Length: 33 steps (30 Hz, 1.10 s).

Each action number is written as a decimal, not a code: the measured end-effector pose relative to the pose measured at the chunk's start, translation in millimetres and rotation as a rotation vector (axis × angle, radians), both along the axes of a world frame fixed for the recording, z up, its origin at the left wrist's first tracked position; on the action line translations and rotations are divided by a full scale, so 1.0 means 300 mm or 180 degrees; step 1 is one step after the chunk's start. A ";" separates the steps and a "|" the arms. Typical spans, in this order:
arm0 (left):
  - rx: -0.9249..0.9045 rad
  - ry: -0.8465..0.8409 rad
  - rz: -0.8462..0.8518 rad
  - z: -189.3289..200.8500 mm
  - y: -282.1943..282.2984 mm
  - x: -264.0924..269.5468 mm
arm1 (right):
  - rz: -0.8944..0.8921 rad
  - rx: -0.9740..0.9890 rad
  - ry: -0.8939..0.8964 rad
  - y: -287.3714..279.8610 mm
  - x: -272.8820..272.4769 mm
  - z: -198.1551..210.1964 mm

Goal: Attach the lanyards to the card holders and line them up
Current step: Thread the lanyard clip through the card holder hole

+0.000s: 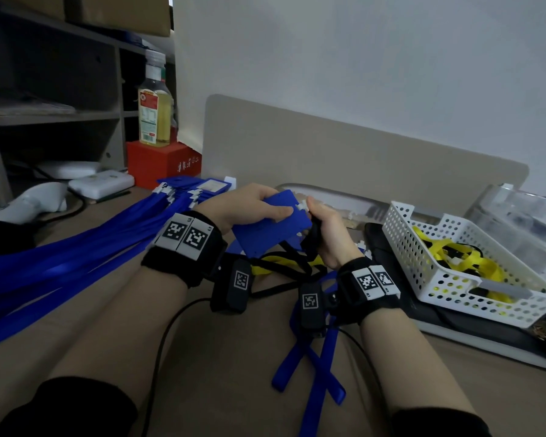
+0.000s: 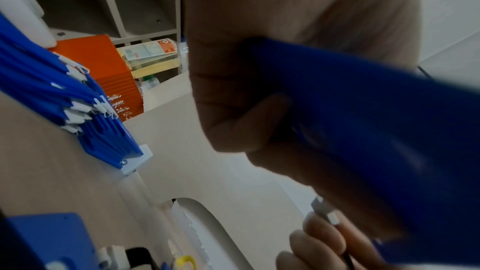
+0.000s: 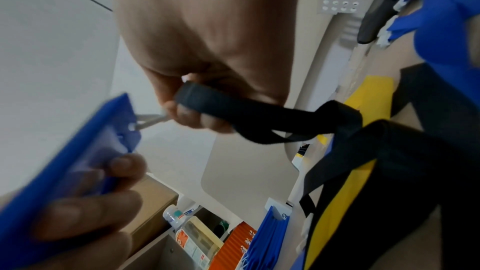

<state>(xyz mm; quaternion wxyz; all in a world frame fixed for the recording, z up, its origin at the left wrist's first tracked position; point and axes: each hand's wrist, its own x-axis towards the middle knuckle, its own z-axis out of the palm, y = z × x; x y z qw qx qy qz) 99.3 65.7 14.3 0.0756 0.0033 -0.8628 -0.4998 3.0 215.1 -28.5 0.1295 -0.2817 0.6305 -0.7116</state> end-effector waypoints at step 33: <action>-0.2129 0.0524 0.0869 -0.011 0.002 -0.054 | -0.0817 0.1751 0.2359 -0.039 0.001 0.014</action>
